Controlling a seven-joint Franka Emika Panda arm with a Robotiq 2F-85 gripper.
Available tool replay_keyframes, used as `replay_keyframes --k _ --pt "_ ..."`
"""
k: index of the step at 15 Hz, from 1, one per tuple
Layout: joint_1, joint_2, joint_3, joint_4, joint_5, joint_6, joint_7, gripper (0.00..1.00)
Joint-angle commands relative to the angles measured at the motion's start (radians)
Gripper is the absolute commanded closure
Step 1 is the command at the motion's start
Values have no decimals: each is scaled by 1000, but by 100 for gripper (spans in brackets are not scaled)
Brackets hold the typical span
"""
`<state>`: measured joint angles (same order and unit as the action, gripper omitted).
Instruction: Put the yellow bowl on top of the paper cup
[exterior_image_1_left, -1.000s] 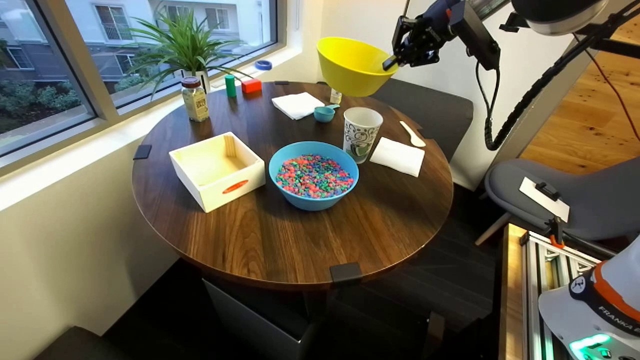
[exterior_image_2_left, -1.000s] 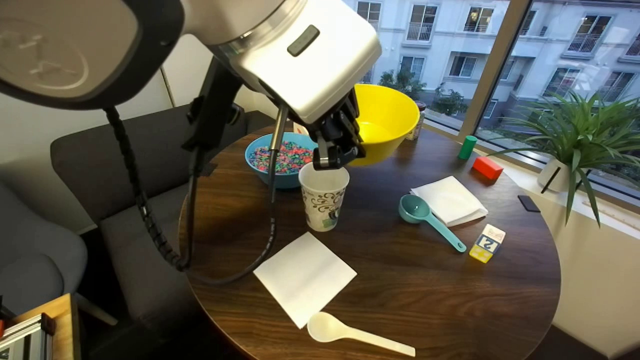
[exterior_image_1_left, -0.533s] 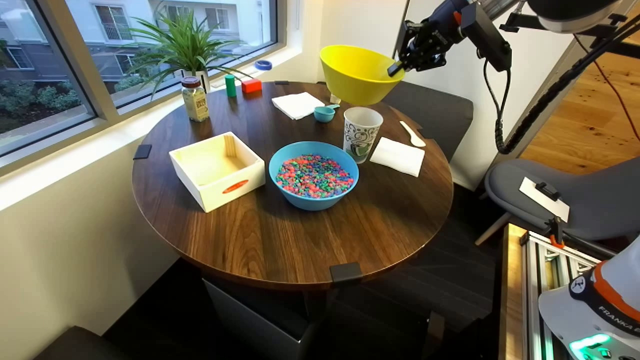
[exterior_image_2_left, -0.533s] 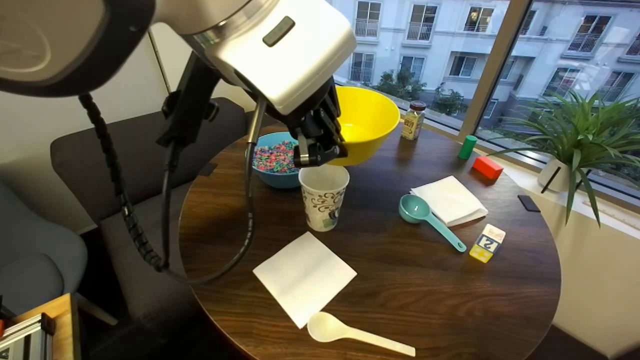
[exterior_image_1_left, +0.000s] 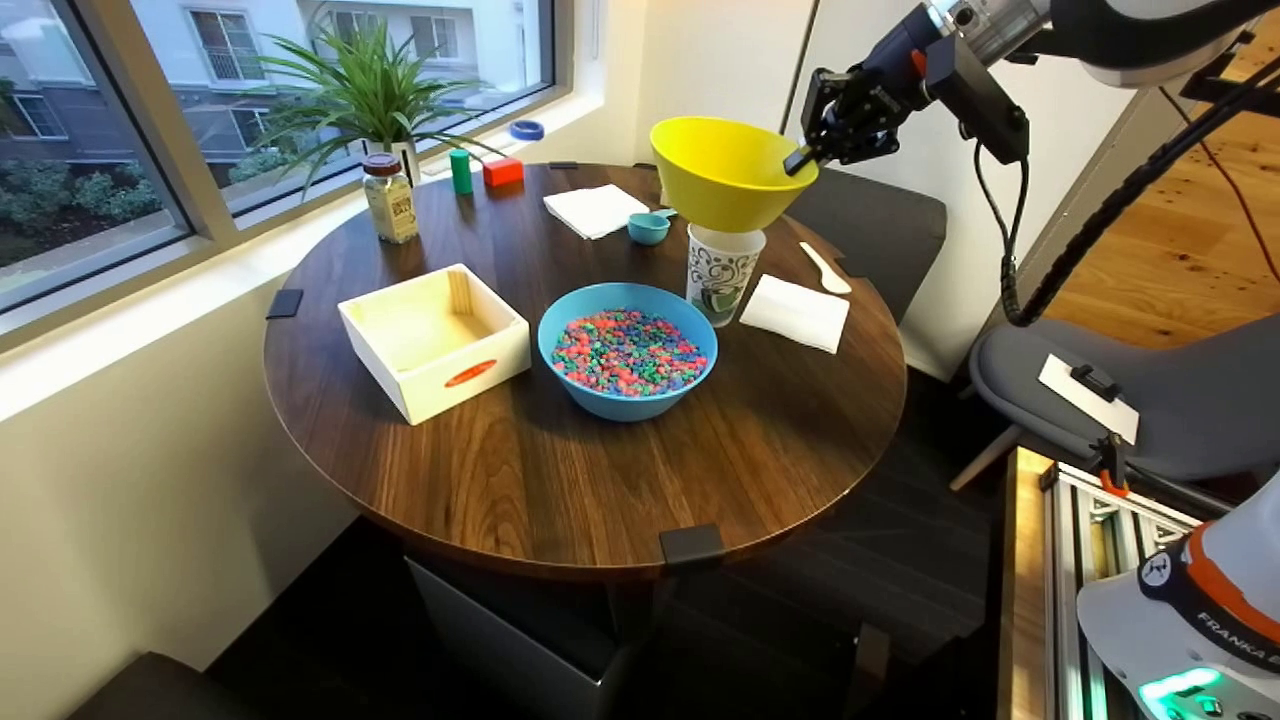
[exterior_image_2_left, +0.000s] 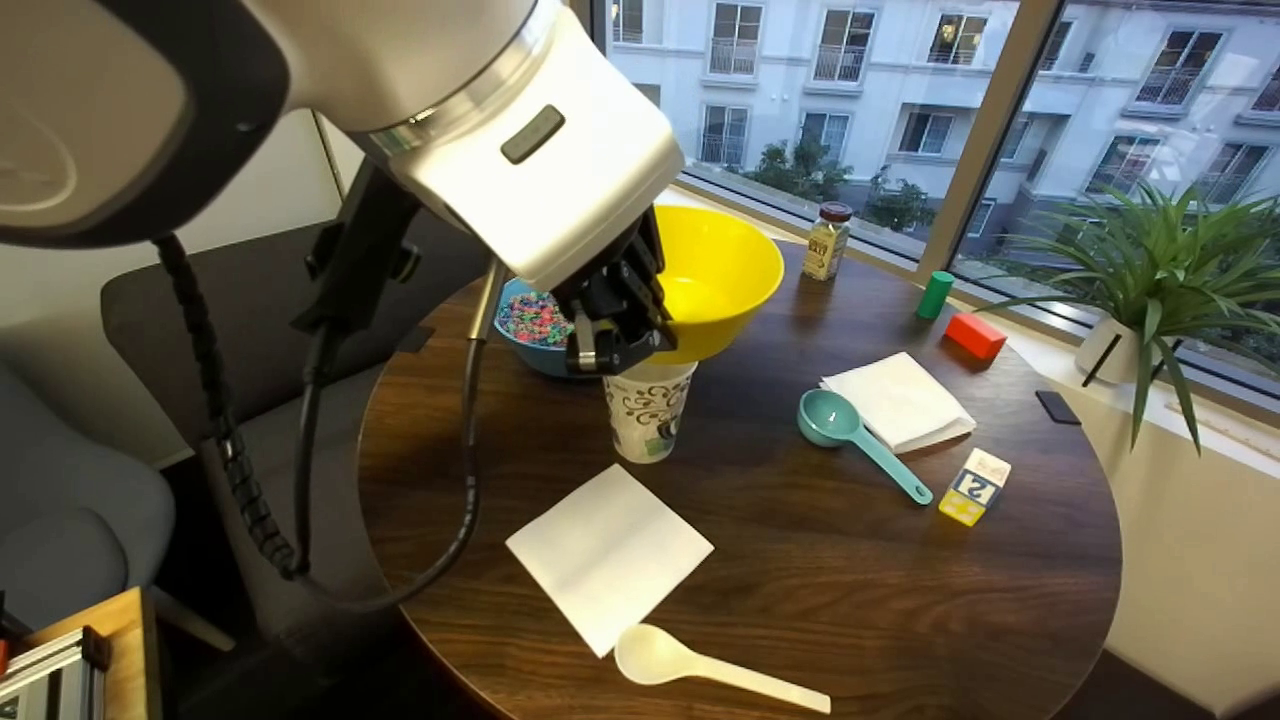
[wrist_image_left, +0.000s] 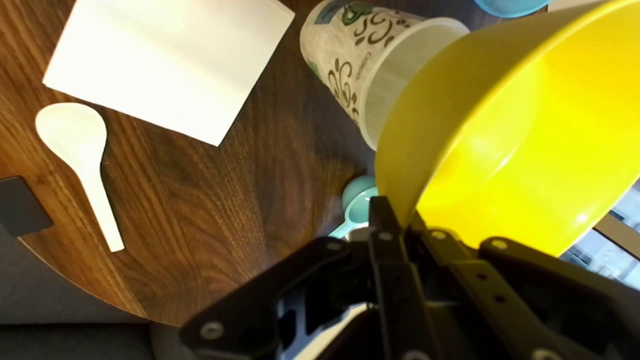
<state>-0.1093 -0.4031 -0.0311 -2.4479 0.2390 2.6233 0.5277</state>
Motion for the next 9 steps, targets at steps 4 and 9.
replay_keyframes --k 4,9 --pt "-9 -27 8 -21 14 -29 -14 99" --pt "-12 -33 14 -27 6 -52 -10 99"
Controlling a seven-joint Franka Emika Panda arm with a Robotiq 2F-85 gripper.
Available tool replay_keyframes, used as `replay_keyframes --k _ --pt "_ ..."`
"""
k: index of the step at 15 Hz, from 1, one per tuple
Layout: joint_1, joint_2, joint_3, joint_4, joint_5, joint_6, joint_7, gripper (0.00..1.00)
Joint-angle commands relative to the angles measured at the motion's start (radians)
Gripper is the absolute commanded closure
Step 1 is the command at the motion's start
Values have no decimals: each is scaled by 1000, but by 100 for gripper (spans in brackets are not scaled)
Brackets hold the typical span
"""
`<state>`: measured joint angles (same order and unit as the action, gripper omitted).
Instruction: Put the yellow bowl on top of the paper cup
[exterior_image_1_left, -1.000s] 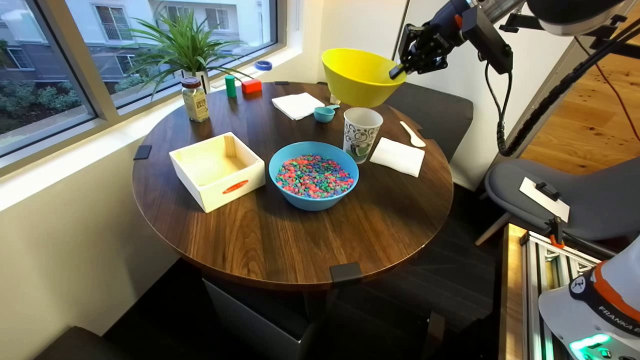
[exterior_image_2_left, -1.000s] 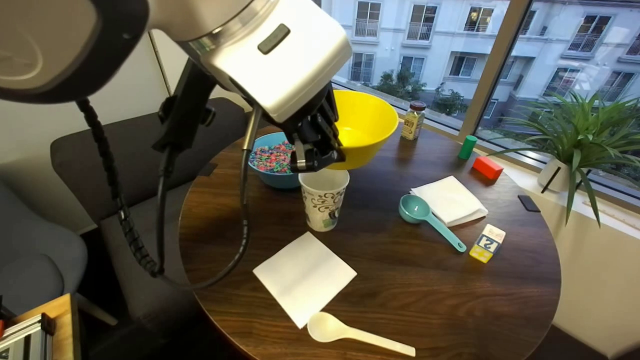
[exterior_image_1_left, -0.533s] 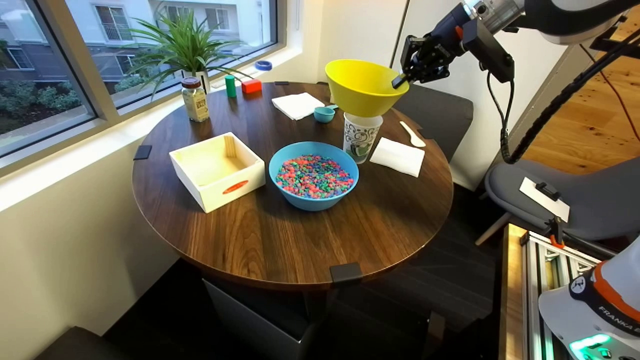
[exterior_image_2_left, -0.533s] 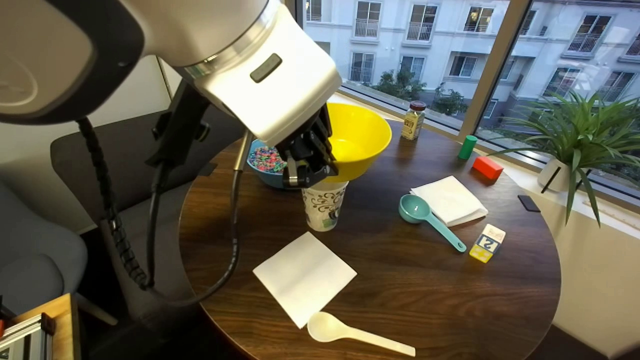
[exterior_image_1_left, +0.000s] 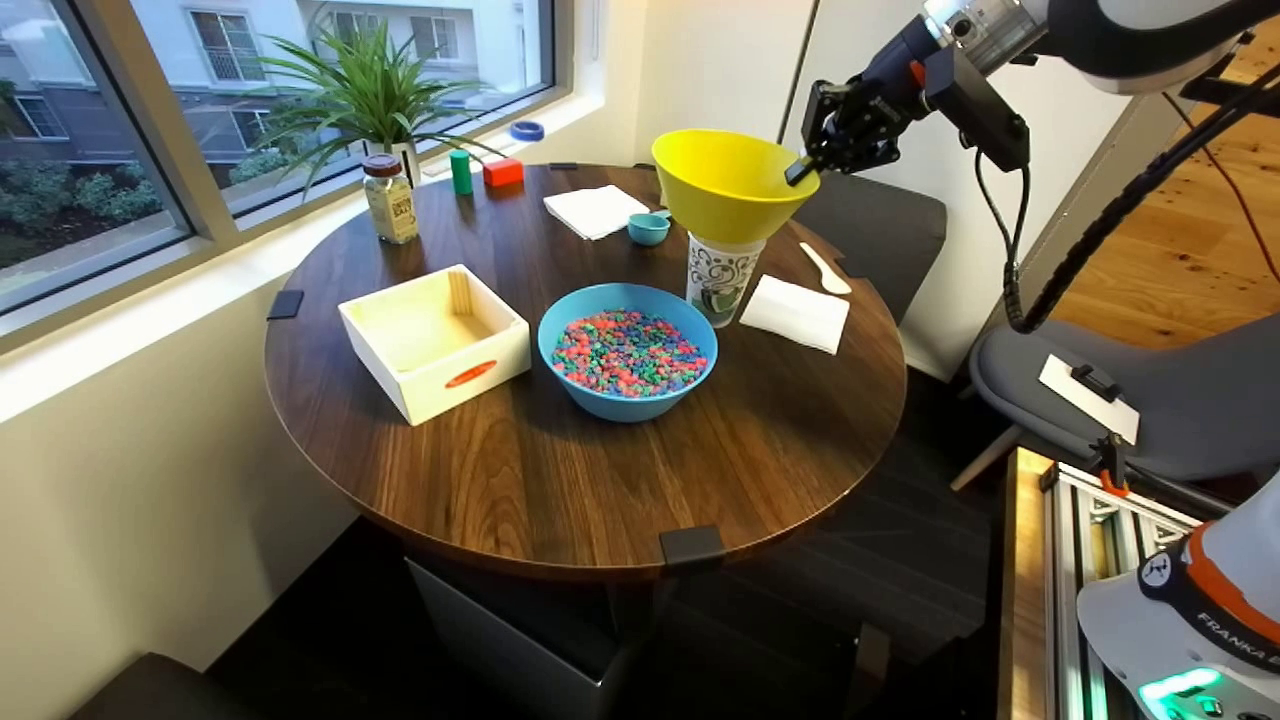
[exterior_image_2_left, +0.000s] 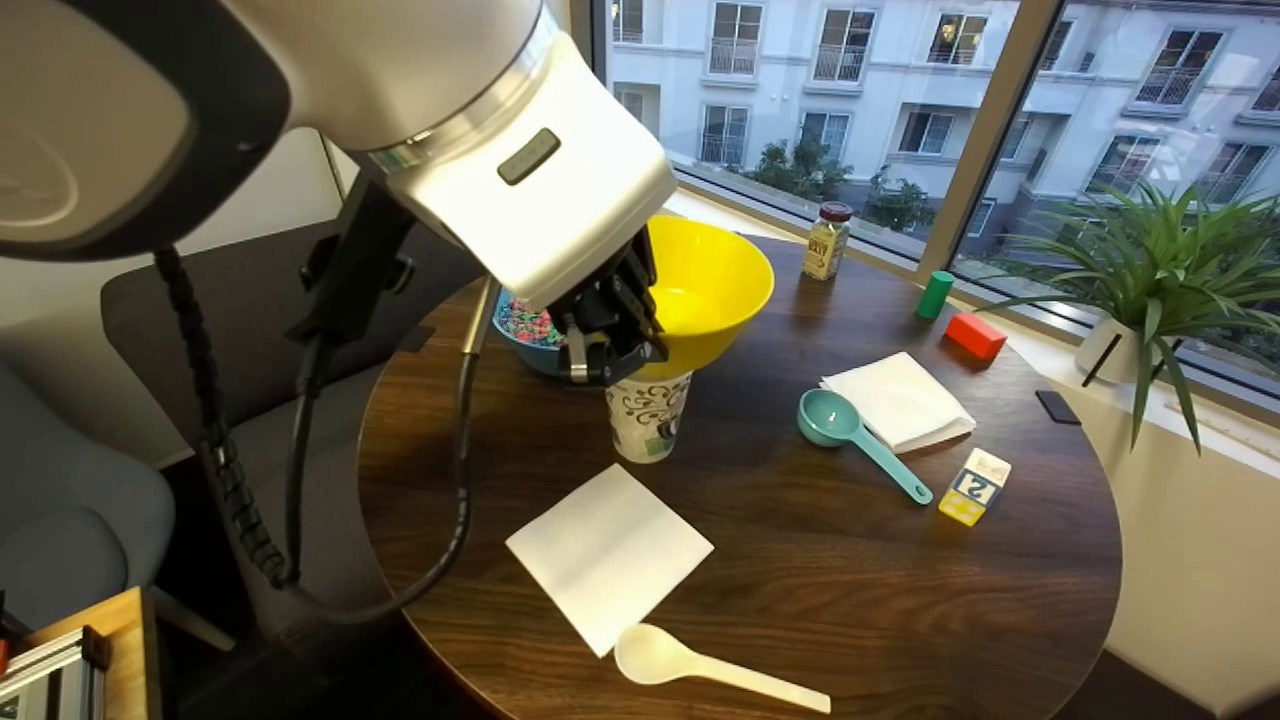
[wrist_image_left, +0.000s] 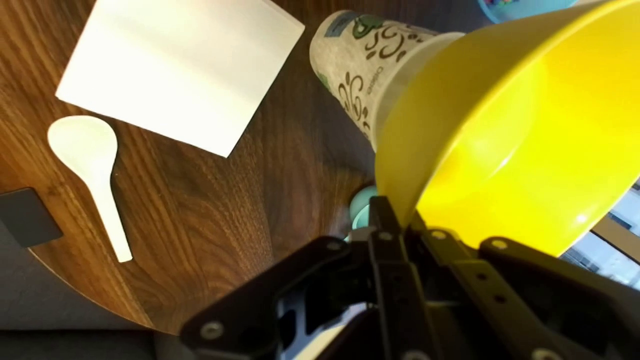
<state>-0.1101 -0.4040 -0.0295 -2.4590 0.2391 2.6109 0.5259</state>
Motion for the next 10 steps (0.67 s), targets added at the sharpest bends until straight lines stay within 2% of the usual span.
replay_keyframes --k 1,10 --pt "-14 -34 14 -17 2 -46 -5 99" --pt "-29 -38 27 -34 -11 -34 0 99"
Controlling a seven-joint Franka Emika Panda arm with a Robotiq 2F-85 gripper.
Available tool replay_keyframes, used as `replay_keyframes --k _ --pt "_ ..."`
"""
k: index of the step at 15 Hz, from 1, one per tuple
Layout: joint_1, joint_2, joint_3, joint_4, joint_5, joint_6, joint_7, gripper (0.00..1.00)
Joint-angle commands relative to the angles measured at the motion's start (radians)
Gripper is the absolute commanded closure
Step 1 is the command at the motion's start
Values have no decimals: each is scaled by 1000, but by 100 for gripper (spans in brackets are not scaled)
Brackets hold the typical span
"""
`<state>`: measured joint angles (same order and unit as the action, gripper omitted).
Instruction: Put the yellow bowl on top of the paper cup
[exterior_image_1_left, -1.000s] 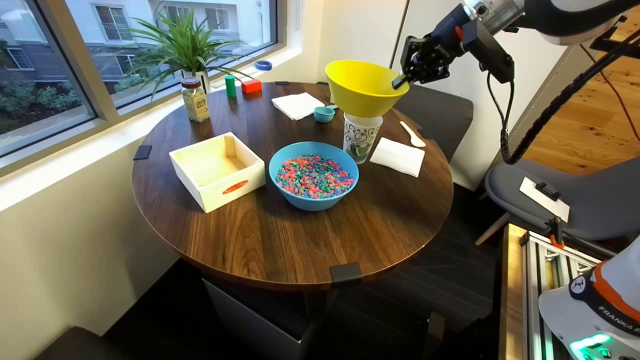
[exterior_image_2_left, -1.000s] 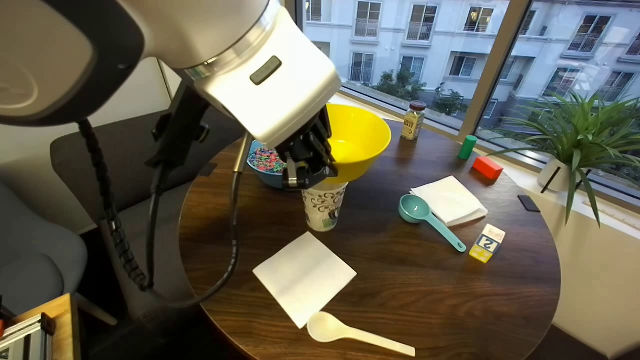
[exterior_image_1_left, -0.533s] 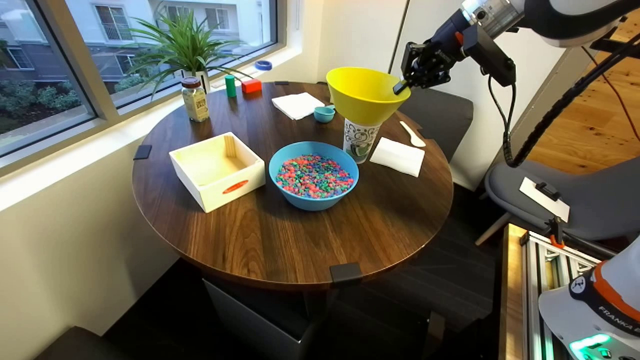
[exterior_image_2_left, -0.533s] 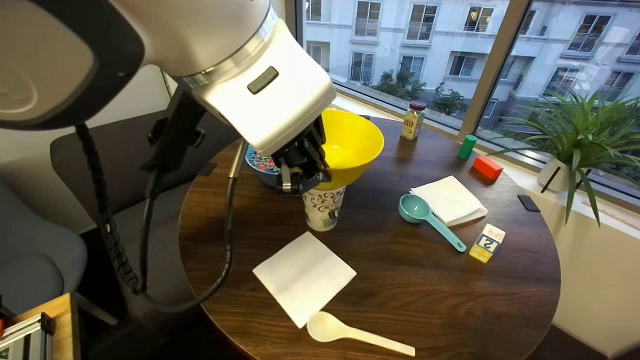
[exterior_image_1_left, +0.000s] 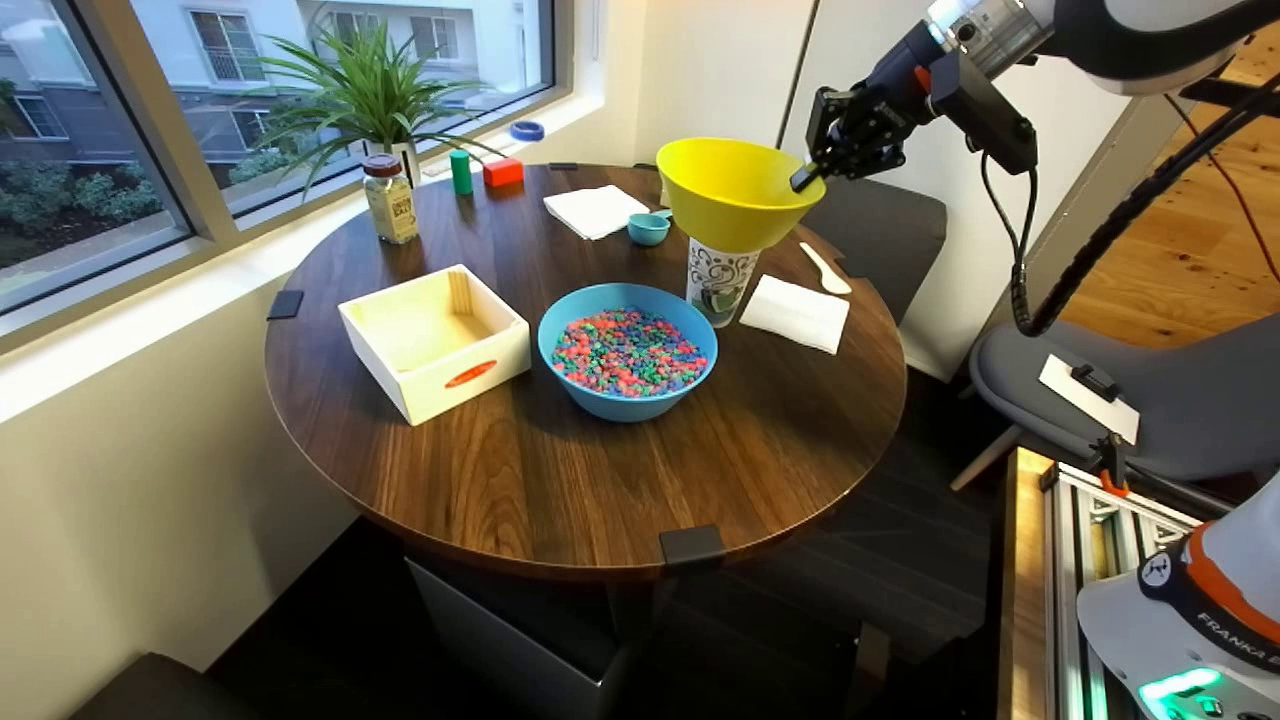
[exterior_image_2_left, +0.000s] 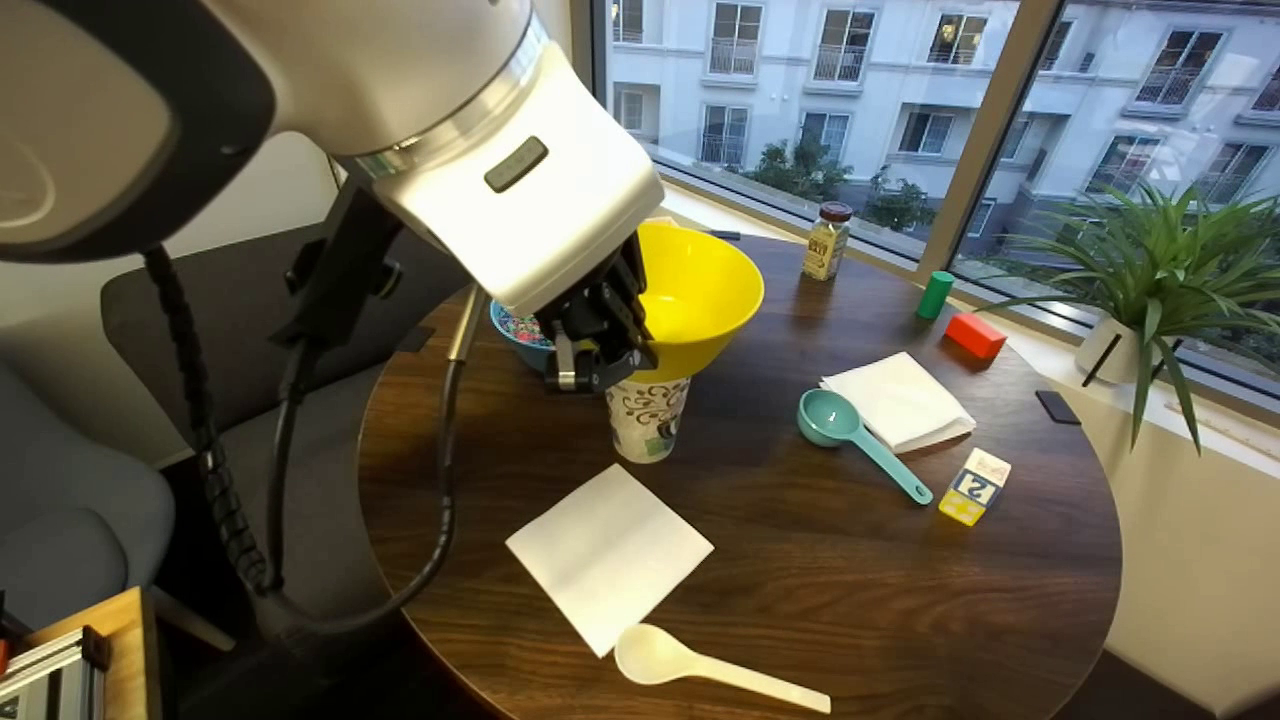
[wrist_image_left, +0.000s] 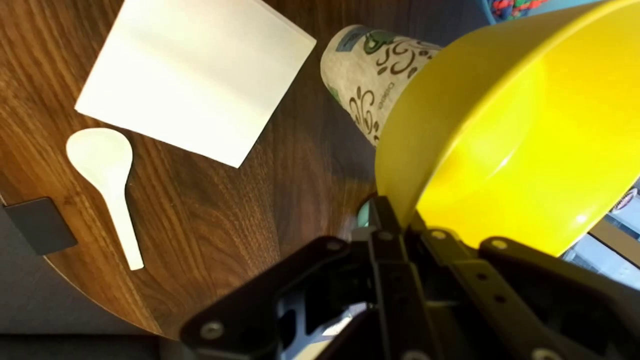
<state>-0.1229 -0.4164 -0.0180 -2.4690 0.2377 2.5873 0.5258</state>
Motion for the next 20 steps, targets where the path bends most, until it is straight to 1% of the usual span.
replay_keyframes --k 1,8,15,17,18,20 --pt "-16 -25 16 -26 -7 -10 0 99" --pt "-23 -17 21 -34 -11 11 1 99" --pt "-26 -11 19 -33 -8 7 -7 99" --pt "-25 -10 19 -32 -7 5 -7 68" --pt "-24 -11 18 -31 -5 3 -9 62" --pt "-20 -10 15 -29 0 2 -15 46"
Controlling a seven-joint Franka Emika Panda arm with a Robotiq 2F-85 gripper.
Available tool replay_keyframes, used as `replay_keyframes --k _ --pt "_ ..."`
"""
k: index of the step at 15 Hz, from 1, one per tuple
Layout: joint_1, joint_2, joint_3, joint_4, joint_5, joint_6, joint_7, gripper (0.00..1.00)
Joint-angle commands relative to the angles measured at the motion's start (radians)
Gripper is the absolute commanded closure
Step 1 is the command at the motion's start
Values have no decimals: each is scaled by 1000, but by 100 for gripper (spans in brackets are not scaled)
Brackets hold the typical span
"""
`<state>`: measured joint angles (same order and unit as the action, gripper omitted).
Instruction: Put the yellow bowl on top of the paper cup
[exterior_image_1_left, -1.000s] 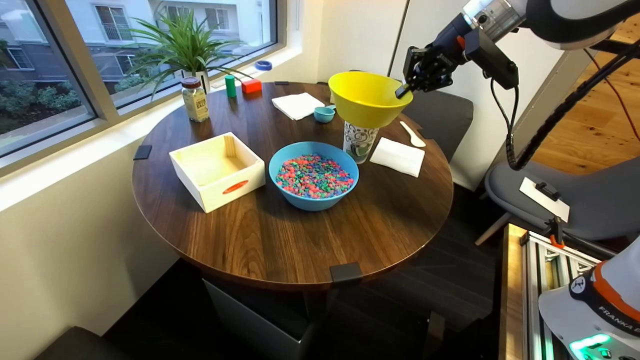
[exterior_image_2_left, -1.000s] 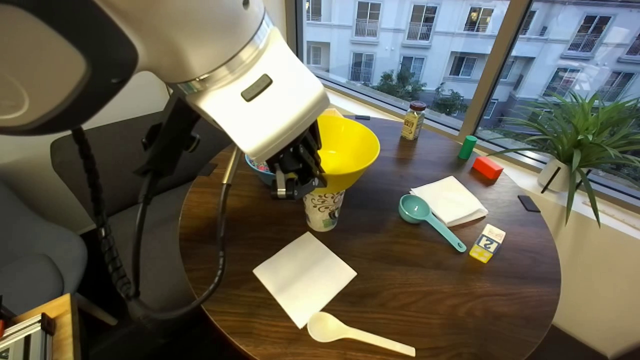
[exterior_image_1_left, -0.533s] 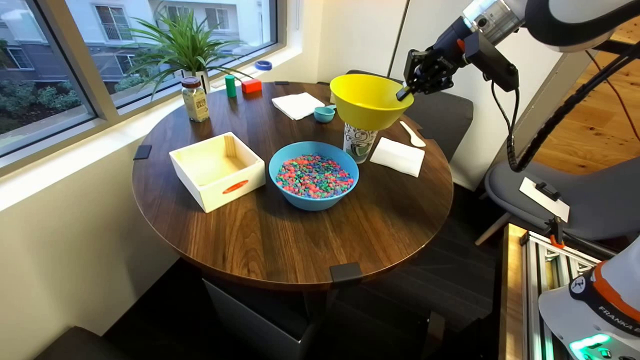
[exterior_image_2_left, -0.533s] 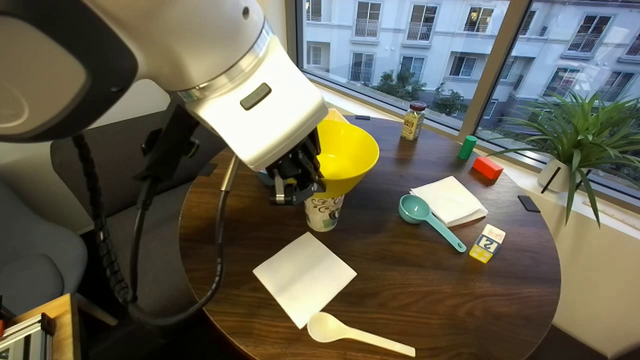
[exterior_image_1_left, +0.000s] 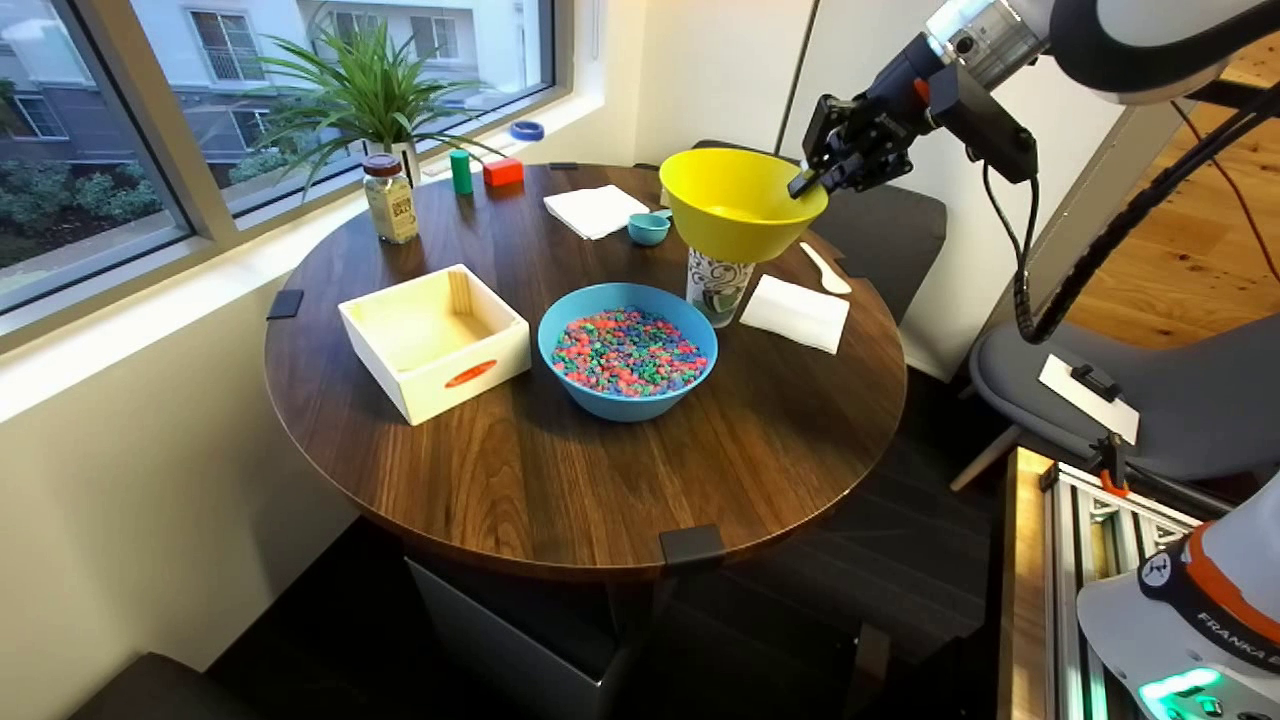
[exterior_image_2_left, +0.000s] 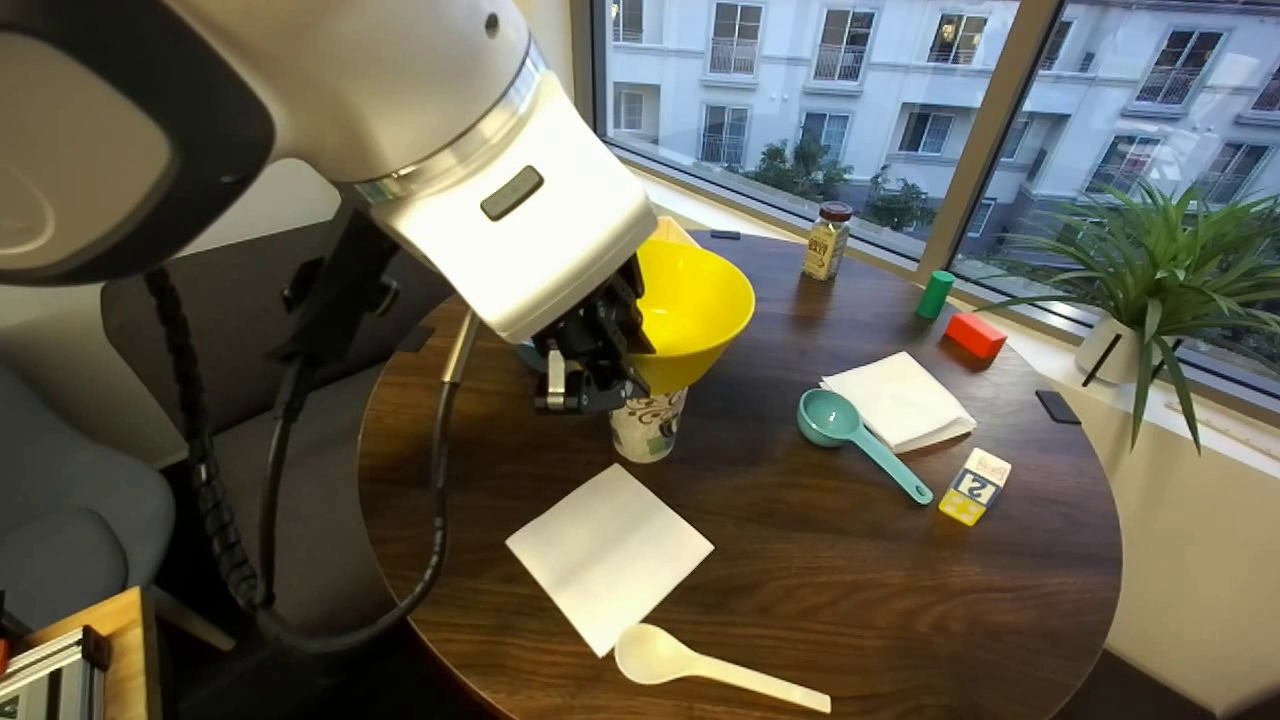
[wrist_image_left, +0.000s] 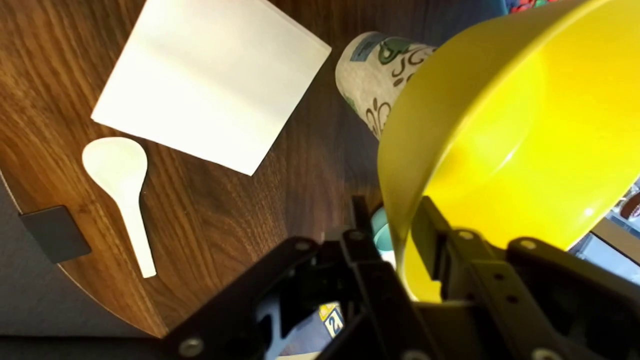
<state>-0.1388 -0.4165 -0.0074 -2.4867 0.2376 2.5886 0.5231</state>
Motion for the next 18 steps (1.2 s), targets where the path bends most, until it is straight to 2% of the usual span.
replay_keyframes --k 1,6,17,18 --pt "0 -10 1 -9 6 -2 -17 39" --pt "-7 -14 0 -3 -2 2 -23 2" --pt "-89 -105 -22 8 -28 -11 -26 0" --pt "-81 -74 -15 22 -18 -3 -20 0"
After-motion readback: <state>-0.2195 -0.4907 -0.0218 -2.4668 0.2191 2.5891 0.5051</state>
